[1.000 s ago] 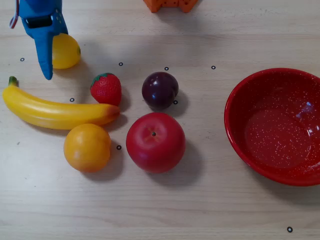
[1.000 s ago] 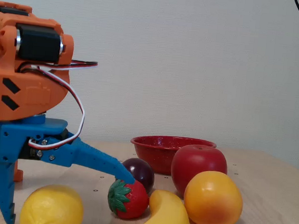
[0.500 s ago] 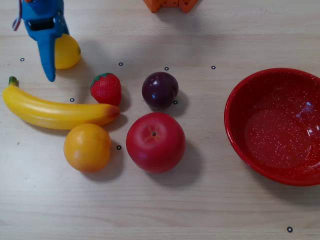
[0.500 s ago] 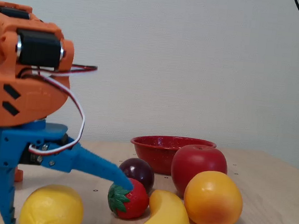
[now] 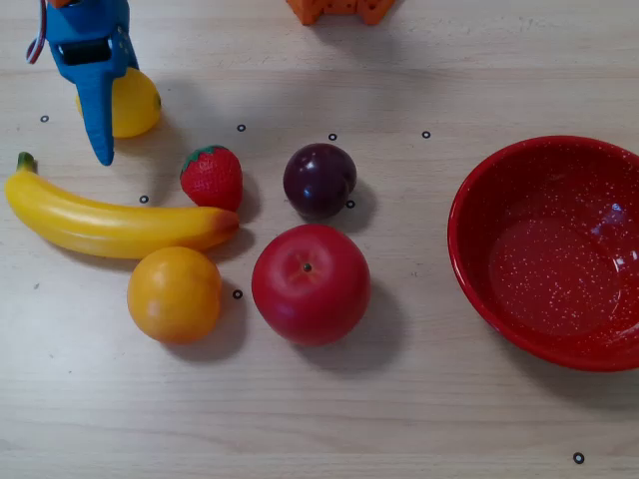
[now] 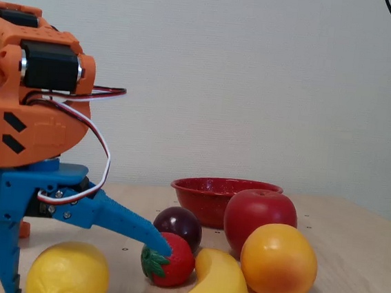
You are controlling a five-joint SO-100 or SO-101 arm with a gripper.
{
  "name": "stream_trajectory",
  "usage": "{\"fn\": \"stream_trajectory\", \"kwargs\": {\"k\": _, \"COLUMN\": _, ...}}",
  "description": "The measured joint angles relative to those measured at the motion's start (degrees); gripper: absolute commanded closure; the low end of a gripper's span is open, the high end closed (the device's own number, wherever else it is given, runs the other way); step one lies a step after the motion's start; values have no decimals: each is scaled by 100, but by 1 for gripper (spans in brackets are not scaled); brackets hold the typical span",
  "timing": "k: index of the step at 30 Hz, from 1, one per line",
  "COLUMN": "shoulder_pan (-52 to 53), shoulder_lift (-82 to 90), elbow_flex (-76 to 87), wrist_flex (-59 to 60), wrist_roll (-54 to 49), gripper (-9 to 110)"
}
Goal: Put the lemon in the red bowl.
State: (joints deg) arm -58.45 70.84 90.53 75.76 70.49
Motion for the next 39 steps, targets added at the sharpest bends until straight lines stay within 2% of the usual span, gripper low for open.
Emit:
{"fn": "stream_trajectory", "kwargs": {"k": 17, "shoulder_pan": 0, "shoulder_lift": 0, "elbow_flex": 0, "wrist_flex": -62, "wrist_roll": 0, "gripper": 52}}
{"fn": "stream_trajectory", "kwargs": {"k": 39, "shoulder_pan": 9, "shoulder_lift": 0, "elbow_flex": 193, "wrist_flex": -281, "wrist_roll": -9, "gripper": 65}}
